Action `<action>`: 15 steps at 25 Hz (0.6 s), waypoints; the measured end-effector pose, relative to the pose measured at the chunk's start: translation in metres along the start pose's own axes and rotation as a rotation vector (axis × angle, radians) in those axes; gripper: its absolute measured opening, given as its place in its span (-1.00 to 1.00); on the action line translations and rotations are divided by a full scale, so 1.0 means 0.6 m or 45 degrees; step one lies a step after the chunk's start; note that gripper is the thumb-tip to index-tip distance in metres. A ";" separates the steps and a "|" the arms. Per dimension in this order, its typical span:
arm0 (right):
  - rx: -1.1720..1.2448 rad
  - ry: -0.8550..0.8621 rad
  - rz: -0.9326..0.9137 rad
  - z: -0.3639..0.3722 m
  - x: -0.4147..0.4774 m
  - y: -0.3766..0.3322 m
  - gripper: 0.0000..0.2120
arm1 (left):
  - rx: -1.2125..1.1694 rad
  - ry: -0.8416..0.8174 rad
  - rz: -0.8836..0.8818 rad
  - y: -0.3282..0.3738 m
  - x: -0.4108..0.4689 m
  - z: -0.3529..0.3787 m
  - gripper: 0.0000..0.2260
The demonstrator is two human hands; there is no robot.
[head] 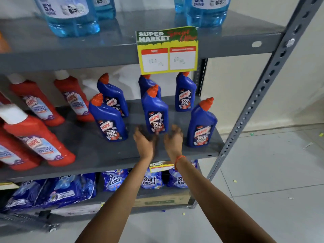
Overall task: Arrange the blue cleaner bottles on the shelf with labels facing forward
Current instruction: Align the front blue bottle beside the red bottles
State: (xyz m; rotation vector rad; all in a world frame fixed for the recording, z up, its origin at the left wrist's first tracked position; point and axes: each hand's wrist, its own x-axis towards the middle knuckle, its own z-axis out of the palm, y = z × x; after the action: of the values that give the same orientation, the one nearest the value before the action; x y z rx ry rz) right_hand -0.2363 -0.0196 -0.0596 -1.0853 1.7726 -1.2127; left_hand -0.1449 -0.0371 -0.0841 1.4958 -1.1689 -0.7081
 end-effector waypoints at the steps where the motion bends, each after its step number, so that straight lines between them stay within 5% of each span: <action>1: -0.143 -0.032 -0.046 0.009 0.009 0.002 -0.51 | 0.020 -0.130 -0.035 -0.012 0.016 -0.002 -0.35; 6: -0.174 -0.266 -0.063 0.016 0.055 0.009 -0.33 | -0.030 -0.563 -0.035 -0.026 0.091 -0.011 -0.51; 10: -0.221 -0.307 -0.063 0.002 0.058 0.011 -0.52 | 0.048 -0.658 0.020 -0.033 0.097 -0.034 -0.62; 15: -0.485 -0.293 -0.335 -0.013 -0.007 0.070 -0.62 | -0.028 -0.620 0.034 -0.062 0.016 -0.073 -0.68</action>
State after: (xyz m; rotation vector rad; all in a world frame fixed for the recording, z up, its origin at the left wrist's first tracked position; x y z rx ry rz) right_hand -0.2517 -0.0048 -0.0971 -1.6517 1.7584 -0.8663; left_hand -0.0915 -0.0314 -0.1066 1.3218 -1.5328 -1.1024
